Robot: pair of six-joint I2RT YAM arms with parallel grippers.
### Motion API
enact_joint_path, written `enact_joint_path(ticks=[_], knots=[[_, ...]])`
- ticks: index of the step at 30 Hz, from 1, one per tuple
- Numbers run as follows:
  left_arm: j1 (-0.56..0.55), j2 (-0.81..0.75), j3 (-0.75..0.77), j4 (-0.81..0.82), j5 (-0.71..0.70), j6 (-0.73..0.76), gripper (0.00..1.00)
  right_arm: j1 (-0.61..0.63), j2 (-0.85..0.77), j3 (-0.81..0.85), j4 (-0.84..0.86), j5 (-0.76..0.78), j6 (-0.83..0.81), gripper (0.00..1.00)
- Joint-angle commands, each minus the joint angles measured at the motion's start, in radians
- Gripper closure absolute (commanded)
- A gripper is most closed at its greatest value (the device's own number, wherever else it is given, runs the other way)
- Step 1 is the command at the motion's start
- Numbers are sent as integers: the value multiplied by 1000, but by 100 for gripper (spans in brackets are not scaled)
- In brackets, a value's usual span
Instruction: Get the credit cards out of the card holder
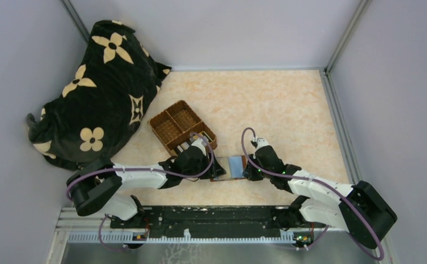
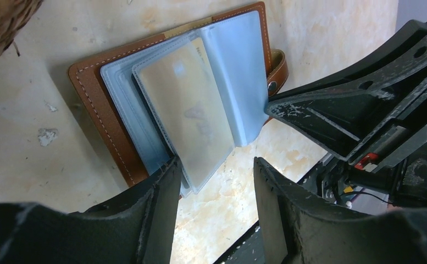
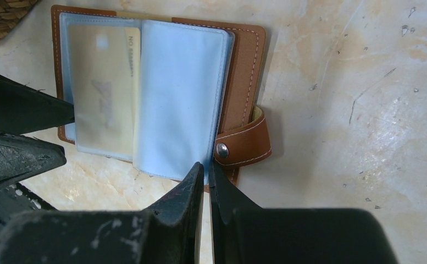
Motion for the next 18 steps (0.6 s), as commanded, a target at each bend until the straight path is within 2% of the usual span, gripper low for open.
enact_joint_path(ticks=[1, 18], knots=[[-5, -13, 54, 41, 47, 7, 43, -3, 16, -21, 48, -14, 11, 92], [-12, -21, 80, 29, 53, 12, 42, -3, 27, -31, 66, -14, 11, 92]])
